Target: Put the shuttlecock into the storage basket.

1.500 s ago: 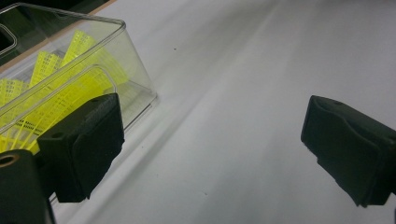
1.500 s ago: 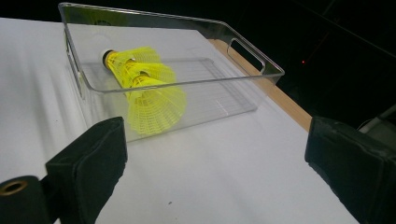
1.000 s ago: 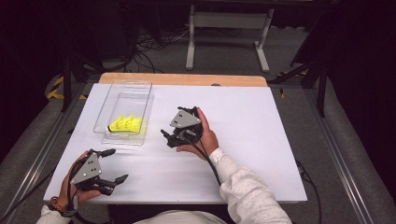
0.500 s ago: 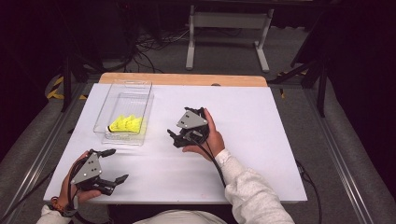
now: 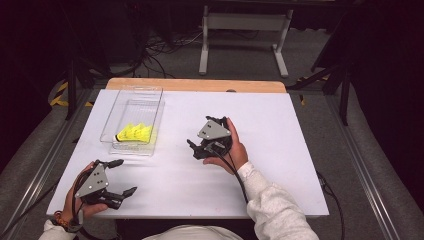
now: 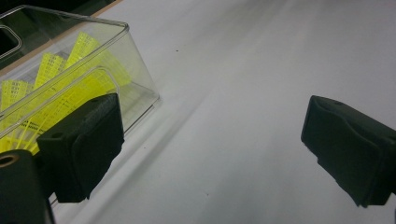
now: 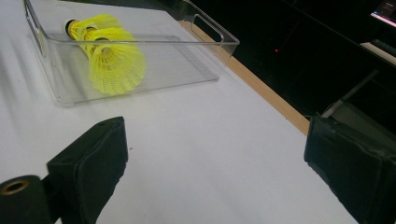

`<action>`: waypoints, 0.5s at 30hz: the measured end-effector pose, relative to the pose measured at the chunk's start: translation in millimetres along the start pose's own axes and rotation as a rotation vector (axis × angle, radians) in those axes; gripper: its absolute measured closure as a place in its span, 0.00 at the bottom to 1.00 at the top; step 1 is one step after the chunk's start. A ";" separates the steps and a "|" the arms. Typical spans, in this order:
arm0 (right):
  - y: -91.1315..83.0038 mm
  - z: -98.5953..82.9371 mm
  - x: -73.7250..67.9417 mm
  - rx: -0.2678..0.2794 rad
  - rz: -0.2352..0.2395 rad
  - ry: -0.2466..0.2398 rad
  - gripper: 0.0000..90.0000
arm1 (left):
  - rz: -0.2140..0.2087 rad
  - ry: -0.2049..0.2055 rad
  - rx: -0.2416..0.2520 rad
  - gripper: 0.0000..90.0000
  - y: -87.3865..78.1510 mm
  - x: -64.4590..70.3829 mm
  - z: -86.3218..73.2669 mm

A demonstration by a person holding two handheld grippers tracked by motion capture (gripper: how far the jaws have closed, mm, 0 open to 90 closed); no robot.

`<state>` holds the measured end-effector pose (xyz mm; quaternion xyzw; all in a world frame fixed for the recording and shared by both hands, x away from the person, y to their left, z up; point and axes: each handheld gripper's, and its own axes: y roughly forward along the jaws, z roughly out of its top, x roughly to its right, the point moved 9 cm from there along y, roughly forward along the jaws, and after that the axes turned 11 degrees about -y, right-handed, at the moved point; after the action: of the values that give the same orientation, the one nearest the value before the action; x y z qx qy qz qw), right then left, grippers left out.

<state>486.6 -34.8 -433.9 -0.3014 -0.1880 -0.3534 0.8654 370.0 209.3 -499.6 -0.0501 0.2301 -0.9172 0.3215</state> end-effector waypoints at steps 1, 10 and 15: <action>-1.8 -2.4 -0.1 -0.003 0.000 -0.004 0.08 | 0.000 0.000 0.000 0.08 0.0 0.0 -0.1; -10.1 -8.4 2.4 -0.008 -0.014 -0.010 0.08 | 0.001 0.001 0.001 0.08 -0.1 0.1 0.2; -15.6 -12.3 3.3 -0.010 -0.020 -0.011 0.08 | 0.003 0.001 0.002 0.07 -0.3 -0.5 0.2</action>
<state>478.9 -53.4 -435.2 -0.3058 -0.1939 -0.3616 0.8591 370.3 209.7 -499.3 -0.0489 0.2296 -0.9170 0.3226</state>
